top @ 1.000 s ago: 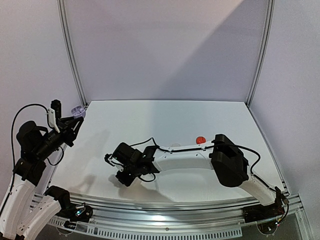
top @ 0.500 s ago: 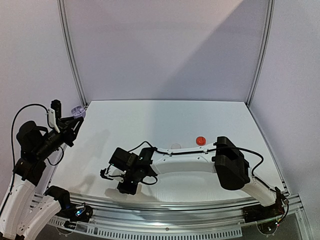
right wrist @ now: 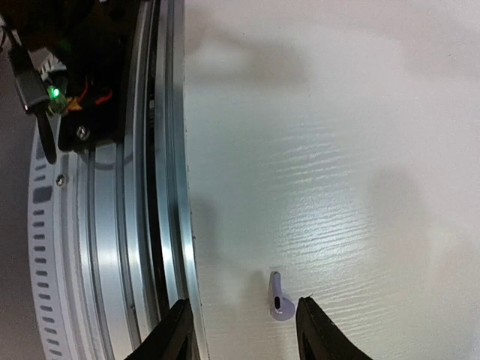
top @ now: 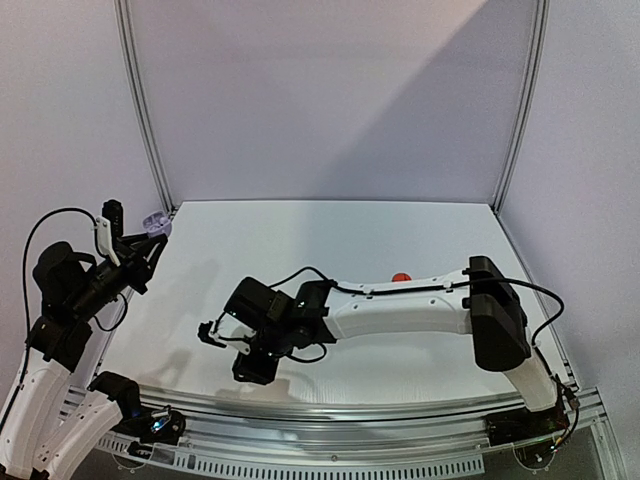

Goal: Insert the wireless bluetooth earbuds into the charging case
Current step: Move the left earbud to the corner of the board.

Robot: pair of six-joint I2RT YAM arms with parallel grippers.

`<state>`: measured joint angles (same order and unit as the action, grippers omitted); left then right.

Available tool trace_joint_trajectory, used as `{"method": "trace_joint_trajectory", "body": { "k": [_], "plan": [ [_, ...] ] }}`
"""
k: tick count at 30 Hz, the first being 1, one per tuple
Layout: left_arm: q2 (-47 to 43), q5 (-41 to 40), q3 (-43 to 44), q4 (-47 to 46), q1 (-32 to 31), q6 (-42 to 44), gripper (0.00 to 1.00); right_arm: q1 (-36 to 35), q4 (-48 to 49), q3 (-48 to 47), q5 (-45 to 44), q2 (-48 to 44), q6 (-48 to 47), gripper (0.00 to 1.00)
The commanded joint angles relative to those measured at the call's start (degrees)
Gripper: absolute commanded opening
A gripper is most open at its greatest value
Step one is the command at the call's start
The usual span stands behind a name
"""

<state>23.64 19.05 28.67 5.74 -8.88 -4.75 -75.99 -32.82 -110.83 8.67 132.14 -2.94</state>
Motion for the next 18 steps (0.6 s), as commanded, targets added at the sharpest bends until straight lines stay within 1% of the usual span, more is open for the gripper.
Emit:
{"method": "trace_joint_trajectory", "body": {
  "k": [1, 4, 8, 10, 13, 18],
  "plan": [
    [-0.8, 0.2, 0.0, 1.6, 0.7, 0.6, 0.0, 0.6, 6.1, 0.6, -1.7, -2.1, 7.5, 0.45],
    [-0.6, -0.2, -0.2, 1.5, 0.8, 0.3, 0.0, 0.7, 6.1, -1.1, -6.4, -1.7, 13.2, 0.37],
    [-1.3, -0.3, -0.5, 1.1, 1.0, -0.4, 0.0, 0.9, 4.0, -3.2, -12.5, -0.7, 30.1, 0.38],
    [-2.4, -0.4, -0.8, 1.4, 1.1, -0.6, 0.0, 0.7, 2.8, -2.9, -14.3, -0.7, 35.5, 0.38],
    [-4.2, -0.3, -1.8, 1.5, 1.1, -0.9, 0.0, -0.2, -1.0, -3.6, -16.9, -0.3, 40.2, 0.38],
    [-5.7, 0.5, -2.0, 1.8, 1.1, 0.0, 0.0, -1.6, -5.7, -3.6, -17.8, -0.5, 42.7, 0.38]
  ]
}}
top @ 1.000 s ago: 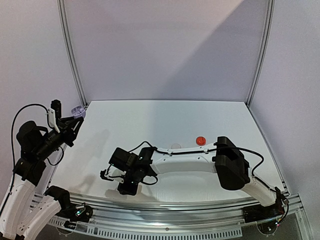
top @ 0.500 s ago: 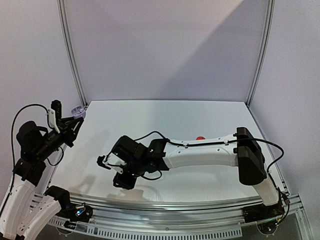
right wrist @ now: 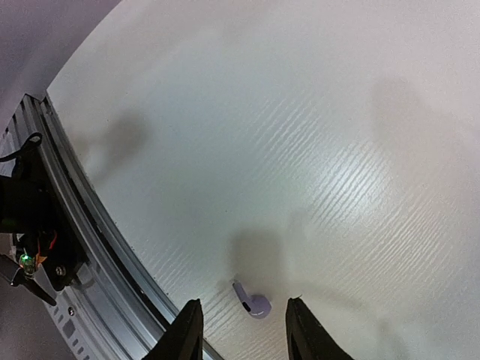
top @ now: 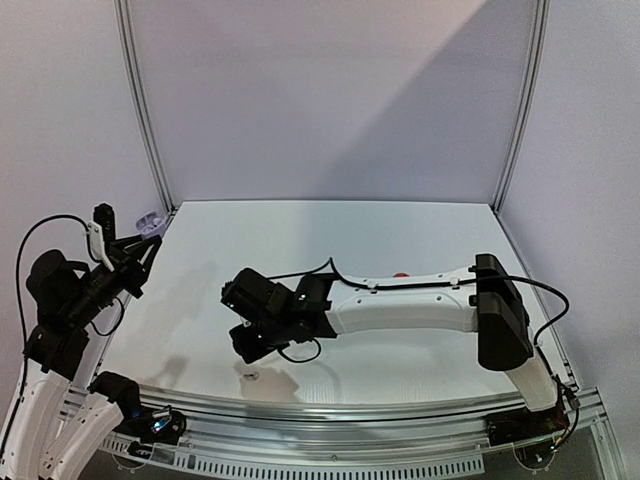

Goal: Insert the wireless bluetooth earbuds into the charging case
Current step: Move the left earbud to the corner of the board.

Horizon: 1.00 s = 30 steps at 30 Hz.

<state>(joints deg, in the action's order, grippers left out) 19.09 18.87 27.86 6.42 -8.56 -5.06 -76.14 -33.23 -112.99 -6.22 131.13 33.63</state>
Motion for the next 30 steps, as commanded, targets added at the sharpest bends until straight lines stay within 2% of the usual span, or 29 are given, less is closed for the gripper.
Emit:
{"method": "trace_joint_trajectory", "body": {
  "k": [1, 6, 11, 15, 25, 30],
  "plan": [
    [-1.5, 0.7, -1.6, 0.8, 0.7, 0.3, 0.0, -1.6, -5.9, -1.3, -2.9, 0.4, 6.5, 0.37],
    [-2.3, 1.2, -2.6, -0.6, 0.8, -0.2, 0.0, -1.9, -6.5, -1.8, -2.3, 1.4, 8.4, 0.35],
    [-4.5, 0.9, -3.4, -0.2, 0.7, 0.0, 0.0, -1.8, -8.7, -11.7, -3.0, 6.2, 5.5, 0.27],
    [-5.2, 0.5, -3.3, 0.0, 0.8, 0.4, 0.0, -1.7, -6.5, -13.9, -1.2, 10.1, 3.9, 0.21],
    [-5.5, 1.1, -3.9, -0.2, 0.7, 0.4, 0.0, 0.6, -4.0, -18.7, 2.2, 17.7, 1.3, 0.2],
    [-5.0, 1.1, -4.0, -0.2, 0.7, 0.4, 0.0, 0.6, -5.8, -19.1, 5.0, 20.6, 1.5, 0.16]
  ]
}}
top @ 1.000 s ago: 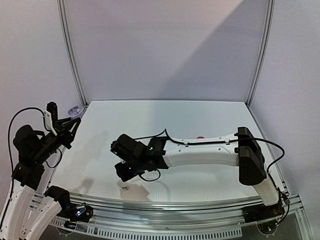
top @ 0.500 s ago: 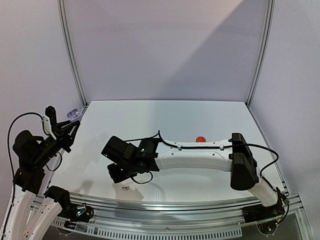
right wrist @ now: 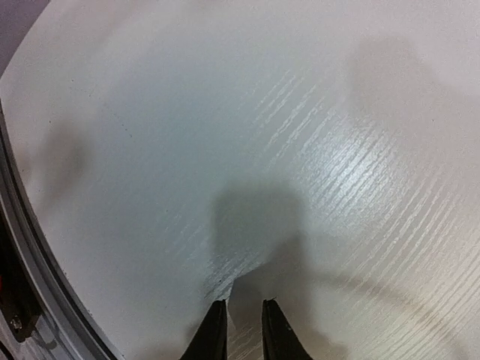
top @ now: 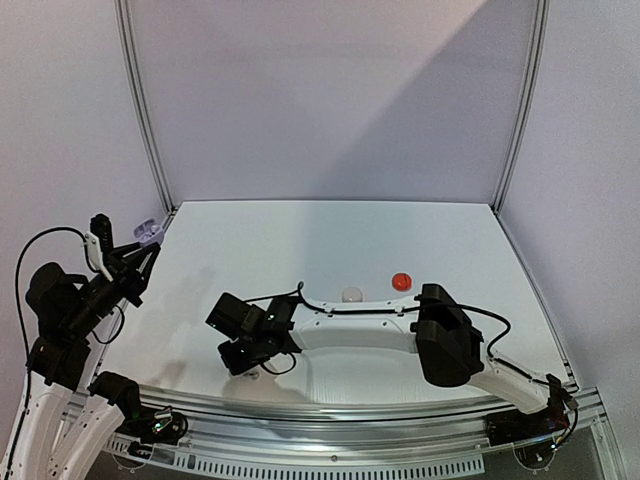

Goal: Insert the wireless bluetooth earbuds into the charging case
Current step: Move the left earbud to the corner of the board.

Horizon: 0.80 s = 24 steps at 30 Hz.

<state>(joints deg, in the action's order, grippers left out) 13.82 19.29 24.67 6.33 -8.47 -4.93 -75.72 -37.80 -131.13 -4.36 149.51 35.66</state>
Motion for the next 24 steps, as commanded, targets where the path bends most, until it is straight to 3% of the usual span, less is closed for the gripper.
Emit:
{"method": "trace_joint_trajectory", "body": {
  "k": [1, 9, 24],
  "plan": [
    [0.3, 0.6, -0.8, -0.1, 0.6, 0.2, 0.0, 0.2, -1.8, -0.5, 3.6, 2.2, -0.3, 0.14],
    [0.5, 0.4, -0.9, -0.1, 0.6, 0.3, 0.0, -1.5, -5.1, 6.3, 4.6, -2.6, -2.4, 0.05],
    [0.6, 0.7, -1.2, -0.4, 0.6, 0.4, 0.0, -3.6, -13.9, 7.2, 5.2, -6.4, -6.1, 0.03]
  ]
}}
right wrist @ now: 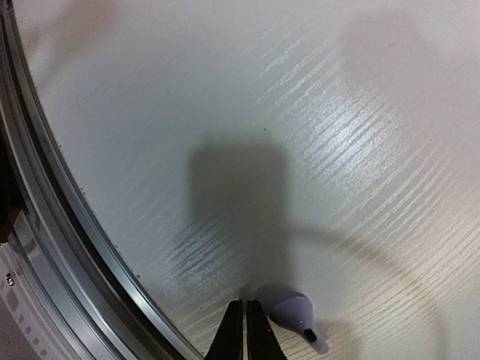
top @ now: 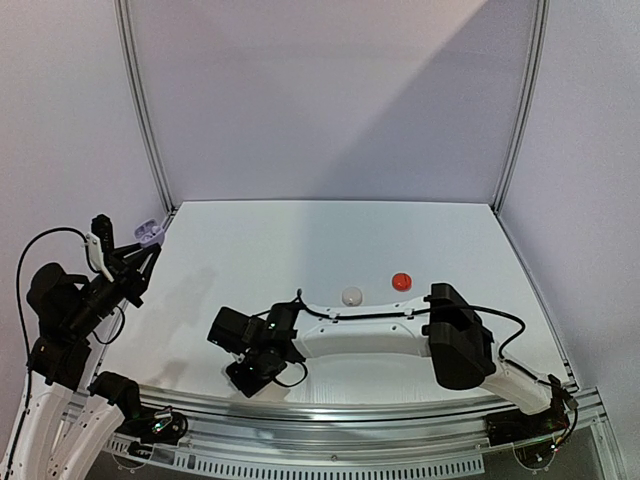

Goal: Insert the wireless bluetooth earbuds into the charging case
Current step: Move the left earbud to the corner of the board.

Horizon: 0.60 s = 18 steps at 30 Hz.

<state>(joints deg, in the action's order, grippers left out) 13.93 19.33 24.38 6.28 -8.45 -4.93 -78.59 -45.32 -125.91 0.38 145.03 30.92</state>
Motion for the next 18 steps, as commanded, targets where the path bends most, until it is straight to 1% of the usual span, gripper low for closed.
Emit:
{"method": "trace_joint_trajectory", "body": {
  "k": [1, 4, 8, 11, 13, 15, 17, 18],
  "plan": [
    [0.5, 0.6, -1.0, -0.4, 0.7, 0.4, 0.0, -0.7, -6.5, 2.2, 0.2, -2.1, -1.4, 0.03],
    [0.4, 0.7, -1.0, -0.5, 0.6, 0.4, 0.0, -0.7, -5.2, 1.1, 0.5, -3.0, -2.6, 0.05],
    [0.5, 0.7, -1.0, -0.5, 0.7, 0.3, 0.0, -0.7, -1.6, -4.6, 4.3, -3.8, -6.4, 0.12],
    [0.2, 0.6, -1.1, -0.5, 0.6, 0.4, 0.0, -0.7, 3.2, -3.4, 4.9, -6.9, -9.1, 0.18],
    [0.3, 0.6, -1.0, -0.4, 0.6, 0.4, 0.0, -0.6, 4.0, -2.2, 2.9, -8.7, -11.7, 0.26],
    [0.4, 0.6, -1.1, -0.4, 0.6, 0.4, 0.0, -0.1, 2.5, -1.5, 1.3, -9.5, -15.6, 0.39],
    [0.4, 0.8, -1.1, -0.5, 0.6, 0.4, 0.0, 1.2, -0.4, -1.8, 2.9, -8.4, -19.6, 0.48],
    [0.5, 0.8, -1.0, -0.5, 0.6, 0.4, 0.0, 1.4, -2.1, -2.7, 3.9, -7.6, -23.6, 0.5]
  ]
}}
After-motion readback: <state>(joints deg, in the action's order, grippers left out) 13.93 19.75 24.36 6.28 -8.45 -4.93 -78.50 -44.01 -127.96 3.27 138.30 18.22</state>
